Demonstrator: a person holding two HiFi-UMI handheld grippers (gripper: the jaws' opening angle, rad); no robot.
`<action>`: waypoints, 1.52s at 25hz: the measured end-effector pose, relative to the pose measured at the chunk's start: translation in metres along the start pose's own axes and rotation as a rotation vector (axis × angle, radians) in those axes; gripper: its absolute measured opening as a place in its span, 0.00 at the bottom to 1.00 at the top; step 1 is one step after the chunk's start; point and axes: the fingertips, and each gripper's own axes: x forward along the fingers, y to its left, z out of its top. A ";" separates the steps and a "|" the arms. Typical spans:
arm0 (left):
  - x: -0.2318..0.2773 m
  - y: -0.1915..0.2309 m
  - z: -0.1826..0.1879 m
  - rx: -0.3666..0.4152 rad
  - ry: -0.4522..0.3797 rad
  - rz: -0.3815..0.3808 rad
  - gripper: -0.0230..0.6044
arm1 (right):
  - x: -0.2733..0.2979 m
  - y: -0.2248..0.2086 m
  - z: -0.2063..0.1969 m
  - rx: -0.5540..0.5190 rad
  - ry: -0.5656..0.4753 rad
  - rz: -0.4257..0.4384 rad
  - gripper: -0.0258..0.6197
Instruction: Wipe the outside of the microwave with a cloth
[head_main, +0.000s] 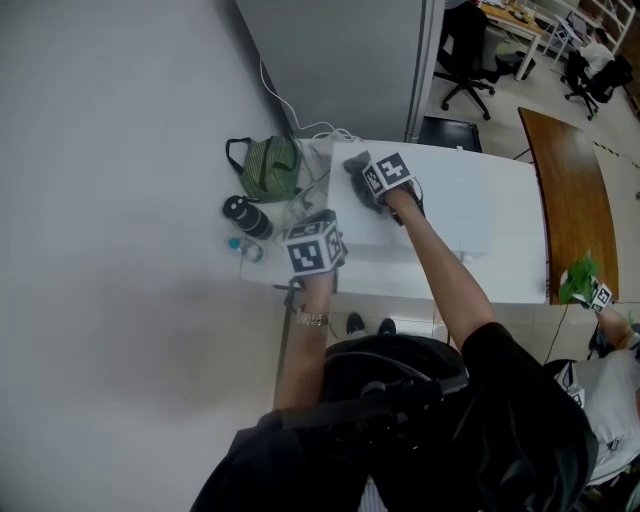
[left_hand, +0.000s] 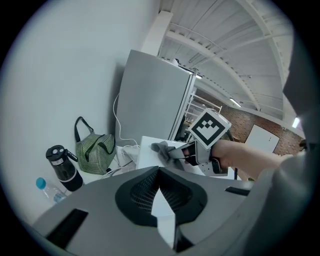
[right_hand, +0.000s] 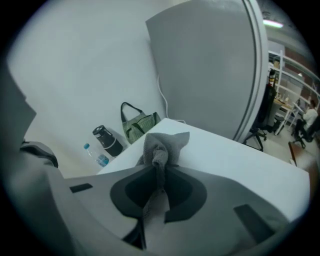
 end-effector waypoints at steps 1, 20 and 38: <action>0.003 -0.005 0.000 0.005 0.003 -0.011 0.02 | -0.007 -0.016 -0.006 0.024 -0.011 -0.006 0.10; 0.022 -0.039 0.007 0.040 0.006 -0.089 0.03 | -0.133 -0.190 -0.111 0.318 -0.123 -0.288 0.10; -0.034 0.044 -0.001 -0.026 -0.025 0.101 0.03 | 0.020 0.111 -0.008 -0.031 -0.011 0.197 0.10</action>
